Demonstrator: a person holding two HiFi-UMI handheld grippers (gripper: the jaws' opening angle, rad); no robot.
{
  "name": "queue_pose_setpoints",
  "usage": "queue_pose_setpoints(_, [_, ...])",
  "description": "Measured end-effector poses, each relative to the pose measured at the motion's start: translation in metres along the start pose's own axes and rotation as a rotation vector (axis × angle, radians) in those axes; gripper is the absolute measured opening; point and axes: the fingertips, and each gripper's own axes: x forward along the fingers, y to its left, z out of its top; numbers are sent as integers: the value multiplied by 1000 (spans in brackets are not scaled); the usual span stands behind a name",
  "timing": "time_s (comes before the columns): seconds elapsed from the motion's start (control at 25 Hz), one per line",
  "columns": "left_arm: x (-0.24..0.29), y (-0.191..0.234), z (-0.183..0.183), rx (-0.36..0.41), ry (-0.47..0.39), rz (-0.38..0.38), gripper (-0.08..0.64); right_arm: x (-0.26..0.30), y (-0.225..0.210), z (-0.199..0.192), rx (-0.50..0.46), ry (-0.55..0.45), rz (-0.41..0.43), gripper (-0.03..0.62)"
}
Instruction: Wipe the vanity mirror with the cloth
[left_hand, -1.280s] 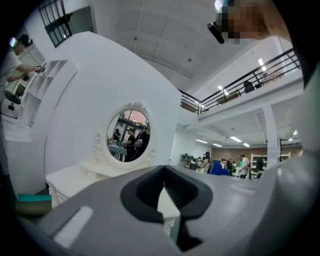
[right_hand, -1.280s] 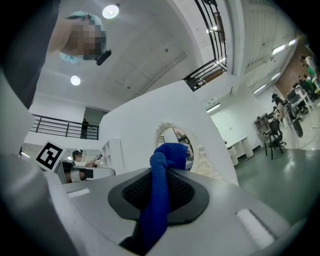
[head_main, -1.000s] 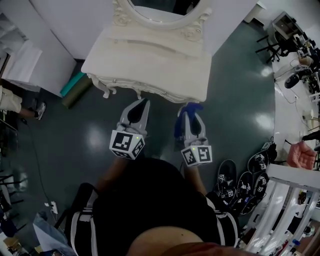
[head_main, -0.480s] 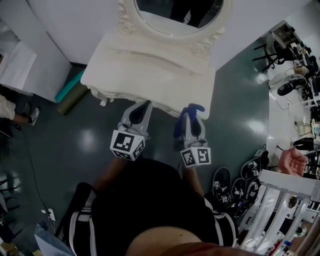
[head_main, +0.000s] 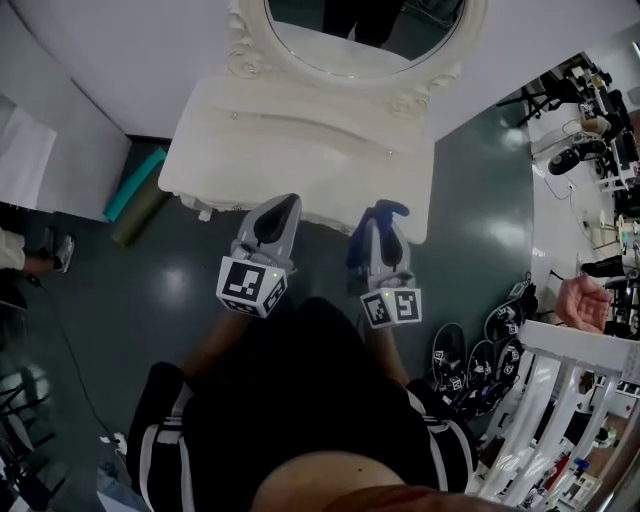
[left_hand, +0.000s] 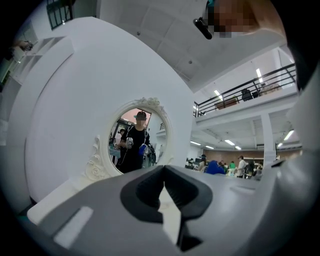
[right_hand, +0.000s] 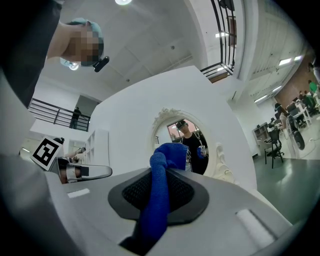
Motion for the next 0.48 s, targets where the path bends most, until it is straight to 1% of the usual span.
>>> queue_pose_setpoints(0.2, [11, 18, 2, -35, 2, -2, 11, 18, 1, -3, -15, 16, -9, 64])
queue_pose_setpoints(0.48, [30, 29, -1, -44, 16, -6, 11, 43, -10, -7, -14, 17, -12, 64])
